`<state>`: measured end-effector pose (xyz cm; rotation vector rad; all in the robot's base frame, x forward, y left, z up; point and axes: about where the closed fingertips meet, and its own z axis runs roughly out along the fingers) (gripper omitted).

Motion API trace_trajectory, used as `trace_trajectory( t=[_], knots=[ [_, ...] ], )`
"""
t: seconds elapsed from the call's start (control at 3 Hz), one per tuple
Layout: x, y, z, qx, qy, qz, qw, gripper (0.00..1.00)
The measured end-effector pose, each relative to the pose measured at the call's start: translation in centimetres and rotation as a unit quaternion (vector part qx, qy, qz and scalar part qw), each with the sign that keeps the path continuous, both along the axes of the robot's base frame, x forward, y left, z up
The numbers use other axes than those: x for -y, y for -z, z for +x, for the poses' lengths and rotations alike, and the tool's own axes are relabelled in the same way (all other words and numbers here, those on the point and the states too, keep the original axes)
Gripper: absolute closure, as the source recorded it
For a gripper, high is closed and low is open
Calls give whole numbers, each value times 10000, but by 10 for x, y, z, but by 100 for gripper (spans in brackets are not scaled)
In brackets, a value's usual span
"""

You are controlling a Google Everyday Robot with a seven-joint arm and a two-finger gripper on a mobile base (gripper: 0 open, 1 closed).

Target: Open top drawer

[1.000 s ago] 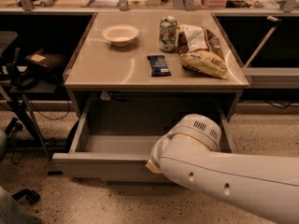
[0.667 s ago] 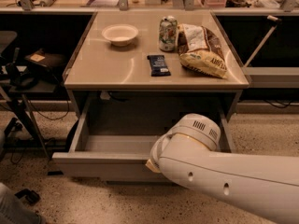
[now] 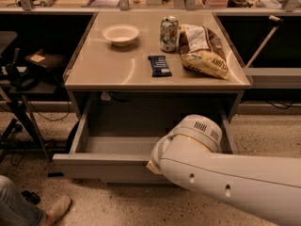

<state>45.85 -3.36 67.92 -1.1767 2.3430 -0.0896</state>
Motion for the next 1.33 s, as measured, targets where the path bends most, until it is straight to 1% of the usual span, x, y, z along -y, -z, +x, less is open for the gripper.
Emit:
trace_trajectory(
  t=[0.67, 1.0, 1.33],
  knots=[
    [0, 0, 0, 0, 0, 0, 10000, 20],
    [0, 0, 0, -1, 0, 0, 10000, 0],
    [0, 0, 0, -1, 0, 0, 10000, 0]
  ],
)
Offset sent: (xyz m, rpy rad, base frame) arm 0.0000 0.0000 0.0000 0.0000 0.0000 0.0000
